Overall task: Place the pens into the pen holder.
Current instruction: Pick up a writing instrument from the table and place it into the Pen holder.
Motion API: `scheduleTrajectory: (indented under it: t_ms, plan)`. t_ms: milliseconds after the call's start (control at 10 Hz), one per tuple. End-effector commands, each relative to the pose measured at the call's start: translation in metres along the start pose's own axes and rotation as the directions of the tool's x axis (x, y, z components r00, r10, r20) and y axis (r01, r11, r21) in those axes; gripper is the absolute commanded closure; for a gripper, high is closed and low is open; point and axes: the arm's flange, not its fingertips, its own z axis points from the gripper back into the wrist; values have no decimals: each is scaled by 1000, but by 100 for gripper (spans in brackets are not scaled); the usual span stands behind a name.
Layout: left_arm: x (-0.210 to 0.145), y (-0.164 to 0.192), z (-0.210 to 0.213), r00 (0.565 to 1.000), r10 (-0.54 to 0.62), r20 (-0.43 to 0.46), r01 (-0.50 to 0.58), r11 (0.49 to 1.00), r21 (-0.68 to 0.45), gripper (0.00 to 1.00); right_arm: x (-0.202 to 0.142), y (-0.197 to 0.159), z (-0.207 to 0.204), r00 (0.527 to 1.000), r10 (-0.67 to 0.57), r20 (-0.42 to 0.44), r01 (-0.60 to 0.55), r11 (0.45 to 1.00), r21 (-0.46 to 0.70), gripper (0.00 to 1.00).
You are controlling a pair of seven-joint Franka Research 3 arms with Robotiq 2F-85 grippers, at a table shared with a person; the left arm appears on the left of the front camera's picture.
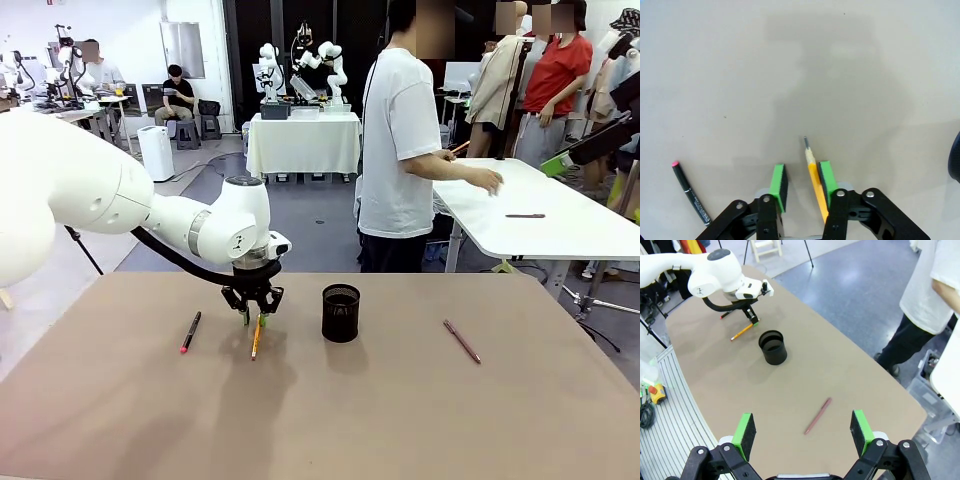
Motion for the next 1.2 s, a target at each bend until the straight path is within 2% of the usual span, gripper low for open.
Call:
scheduleTrajectory:
  t_ms: [0,800,1100]
  plan:
    - [0,2,-7,999,38,-20,-38,999,-1,100,2,0,0,1000,3,17,-3,1000,7,0]
    - [-3,11,2,995,83,-62,-86,995,-52,100,2,0,0,1000,3,17,-3,1000,7,0]
    - [-10,22,42,996,65,-55,-72,986,-151,100,2,0,0,1000,3,17,-3,1000,7,0]
